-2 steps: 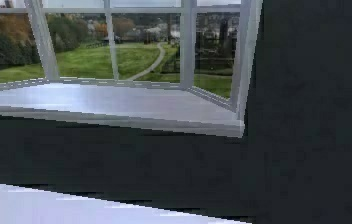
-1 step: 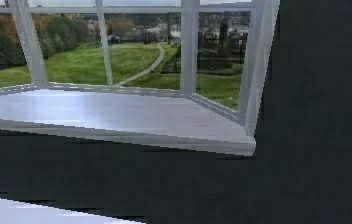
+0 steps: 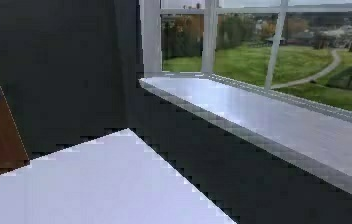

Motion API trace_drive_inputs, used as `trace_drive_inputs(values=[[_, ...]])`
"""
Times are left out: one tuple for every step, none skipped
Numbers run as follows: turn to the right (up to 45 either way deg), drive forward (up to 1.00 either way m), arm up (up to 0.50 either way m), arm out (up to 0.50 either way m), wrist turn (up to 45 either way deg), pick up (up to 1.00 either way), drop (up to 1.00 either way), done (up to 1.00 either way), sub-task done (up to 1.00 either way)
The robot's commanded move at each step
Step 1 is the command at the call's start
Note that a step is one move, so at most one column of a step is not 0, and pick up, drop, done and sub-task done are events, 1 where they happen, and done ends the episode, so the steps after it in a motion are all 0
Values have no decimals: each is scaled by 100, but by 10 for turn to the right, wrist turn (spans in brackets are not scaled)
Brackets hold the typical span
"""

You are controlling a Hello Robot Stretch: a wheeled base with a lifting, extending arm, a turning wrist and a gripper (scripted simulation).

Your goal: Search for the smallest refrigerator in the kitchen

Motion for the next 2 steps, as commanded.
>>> trace_drive_inputs(values=[[0, 60, 0, 0, 0, 0, 0, 0, 0], [-360, 0, 0, 0, 0, 0, 0, 0, 0]])
